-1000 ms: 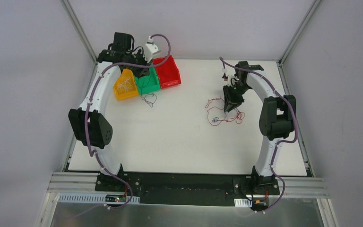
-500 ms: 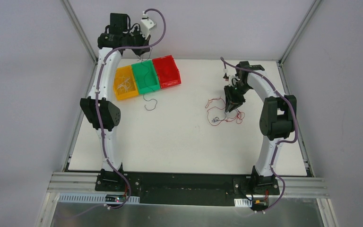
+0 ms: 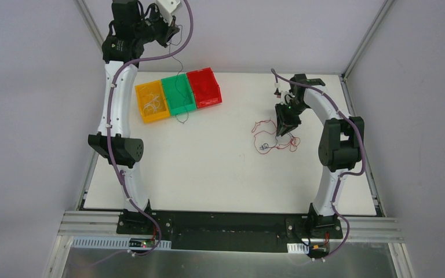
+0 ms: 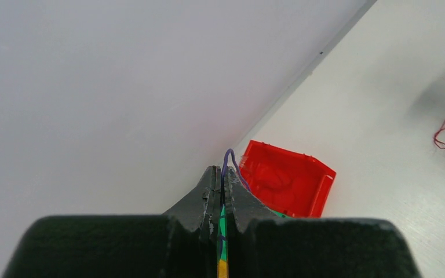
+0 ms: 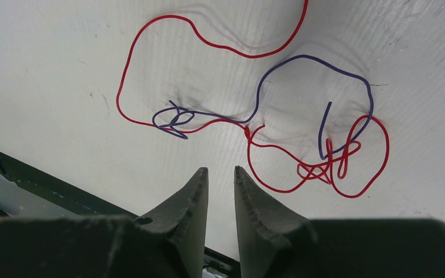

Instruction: Untangle the cables

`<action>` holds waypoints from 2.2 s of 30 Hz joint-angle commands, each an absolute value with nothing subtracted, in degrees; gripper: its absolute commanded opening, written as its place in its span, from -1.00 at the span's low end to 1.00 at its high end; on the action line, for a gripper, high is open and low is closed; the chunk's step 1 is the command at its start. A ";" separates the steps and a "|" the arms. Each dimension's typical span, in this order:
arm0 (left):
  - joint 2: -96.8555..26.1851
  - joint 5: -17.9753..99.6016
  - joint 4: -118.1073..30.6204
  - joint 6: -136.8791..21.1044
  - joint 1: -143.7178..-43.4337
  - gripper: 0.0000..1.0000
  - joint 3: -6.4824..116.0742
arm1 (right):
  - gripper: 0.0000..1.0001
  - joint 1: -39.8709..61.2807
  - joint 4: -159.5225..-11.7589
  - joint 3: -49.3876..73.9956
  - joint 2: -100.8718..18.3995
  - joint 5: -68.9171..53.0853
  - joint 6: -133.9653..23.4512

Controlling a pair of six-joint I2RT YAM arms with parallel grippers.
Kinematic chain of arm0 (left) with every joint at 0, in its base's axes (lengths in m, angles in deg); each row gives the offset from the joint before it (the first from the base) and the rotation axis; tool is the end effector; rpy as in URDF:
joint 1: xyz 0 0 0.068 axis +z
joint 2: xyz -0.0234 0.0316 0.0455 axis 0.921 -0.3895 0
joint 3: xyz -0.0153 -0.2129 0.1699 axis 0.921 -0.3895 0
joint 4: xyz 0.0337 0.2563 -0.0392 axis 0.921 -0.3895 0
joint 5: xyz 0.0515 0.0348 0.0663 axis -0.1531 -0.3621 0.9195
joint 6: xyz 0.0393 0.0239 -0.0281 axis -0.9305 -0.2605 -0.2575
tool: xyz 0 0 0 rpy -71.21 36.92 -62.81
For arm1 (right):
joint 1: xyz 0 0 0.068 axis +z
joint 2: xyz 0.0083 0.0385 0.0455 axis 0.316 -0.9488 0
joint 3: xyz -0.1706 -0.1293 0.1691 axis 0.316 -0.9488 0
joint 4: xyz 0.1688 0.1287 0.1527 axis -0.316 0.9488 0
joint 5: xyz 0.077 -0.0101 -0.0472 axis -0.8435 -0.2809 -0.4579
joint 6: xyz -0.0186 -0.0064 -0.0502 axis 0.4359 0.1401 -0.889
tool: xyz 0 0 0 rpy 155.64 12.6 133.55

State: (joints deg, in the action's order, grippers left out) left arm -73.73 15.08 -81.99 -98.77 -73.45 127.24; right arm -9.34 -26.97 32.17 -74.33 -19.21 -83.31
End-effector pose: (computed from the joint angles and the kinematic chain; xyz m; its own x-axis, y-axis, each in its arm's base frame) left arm 0.4044 -0.0653 0.5224 0.2353 0.3821 -0.8937 0.6079 0.6596 0.4421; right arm 0.3951 0.0748 0.2275 -0.8218 -0.4783 -0.3096 -0.5513 0.8047 0.2201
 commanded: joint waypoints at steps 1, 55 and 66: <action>-73.29 18.30 -75.55 -99.97 -73.23 -1.00 129.53 | -0.49 -9.63 -25.59 33.86 -73.20 -20.09 -83.18; -79.22 15.66 -53.78 -76.05 -67.60 -1.00 88.82 | -0.48 -8.26 -25.65 31.08 -71.32 -18.20 -84.20; -84.85 17.00 -60.88 -75.27 -67.87 0.08 92.57 | -0.47 -9.45 -24.54 30.22 -70.10 -18.36 -86.20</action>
State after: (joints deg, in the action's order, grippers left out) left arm -87.87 16.72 -57.11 -74.83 -67.50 89.74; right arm -8.51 -26.62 30.08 -74.24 -18.54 -84.29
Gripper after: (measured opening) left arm 0.379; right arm 0.260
